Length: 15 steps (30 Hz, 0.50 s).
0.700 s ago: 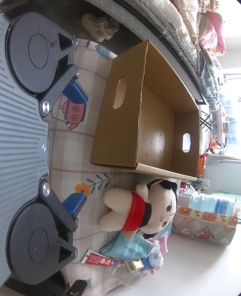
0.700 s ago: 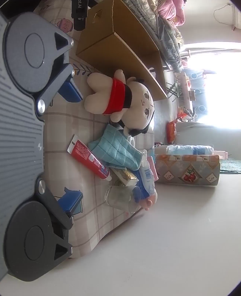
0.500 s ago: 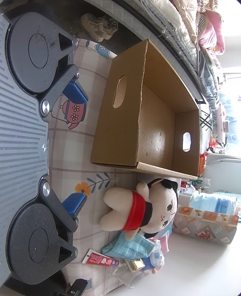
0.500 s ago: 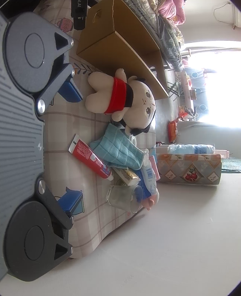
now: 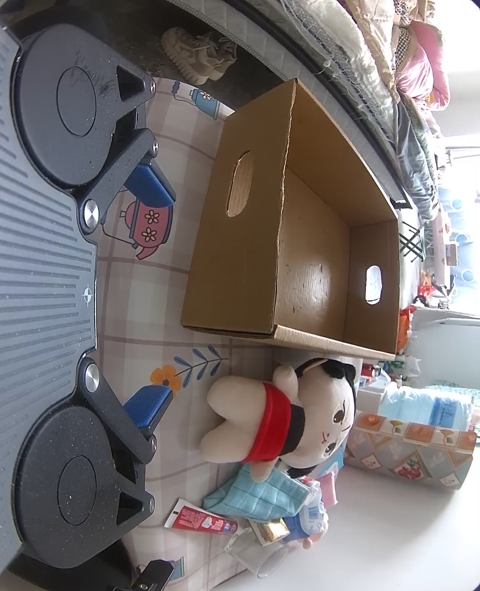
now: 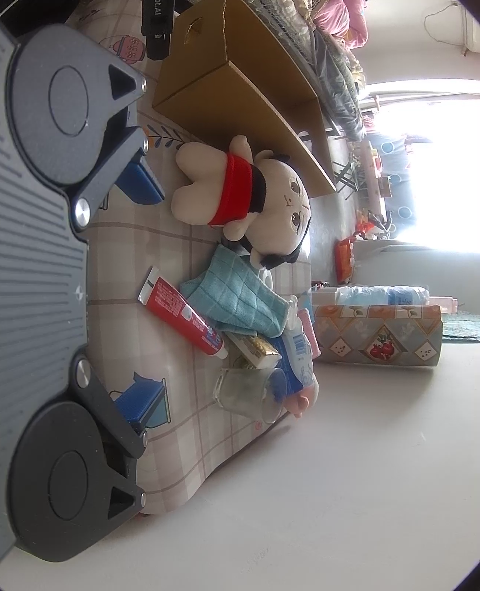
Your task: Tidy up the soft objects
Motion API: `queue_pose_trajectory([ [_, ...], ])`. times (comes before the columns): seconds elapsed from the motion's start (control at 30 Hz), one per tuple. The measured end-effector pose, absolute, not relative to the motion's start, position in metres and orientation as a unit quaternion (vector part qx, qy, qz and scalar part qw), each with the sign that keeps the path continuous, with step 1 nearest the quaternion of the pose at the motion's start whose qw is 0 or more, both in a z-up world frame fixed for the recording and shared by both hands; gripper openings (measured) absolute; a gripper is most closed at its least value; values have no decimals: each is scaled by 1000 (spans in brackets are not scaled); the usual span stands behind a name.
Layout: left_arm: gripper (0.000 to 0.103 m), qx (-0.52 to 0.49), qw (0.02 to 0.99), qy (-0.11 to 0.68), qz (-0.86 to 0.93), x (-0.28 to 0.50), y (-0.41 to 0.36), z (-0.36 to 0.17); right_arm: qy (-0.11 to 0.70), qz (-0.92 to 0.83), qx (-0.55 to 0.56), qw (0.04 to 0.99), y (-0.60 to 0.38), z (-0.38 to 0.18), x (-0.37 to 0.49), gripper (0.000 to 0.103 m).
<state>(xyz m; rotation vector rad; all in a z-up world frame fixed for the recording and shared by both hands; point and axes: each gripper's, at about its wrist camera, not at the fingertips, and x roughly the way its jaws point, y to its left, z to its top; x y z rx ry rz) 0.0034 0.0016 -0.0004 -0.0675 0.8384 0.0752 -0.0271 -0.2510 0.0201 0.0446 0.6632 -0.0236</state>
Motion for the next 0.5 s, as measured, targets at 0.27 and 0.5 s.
queue_pose_trajectory([
  [0.27,103,-33,912,408,38,4,2,-2,325,-12,21,945,-251,20,-27,103],
  [0.5,103,-31,911,409,38,4,3,-2,326,-12,22,945,-250,19,-27,103],
])
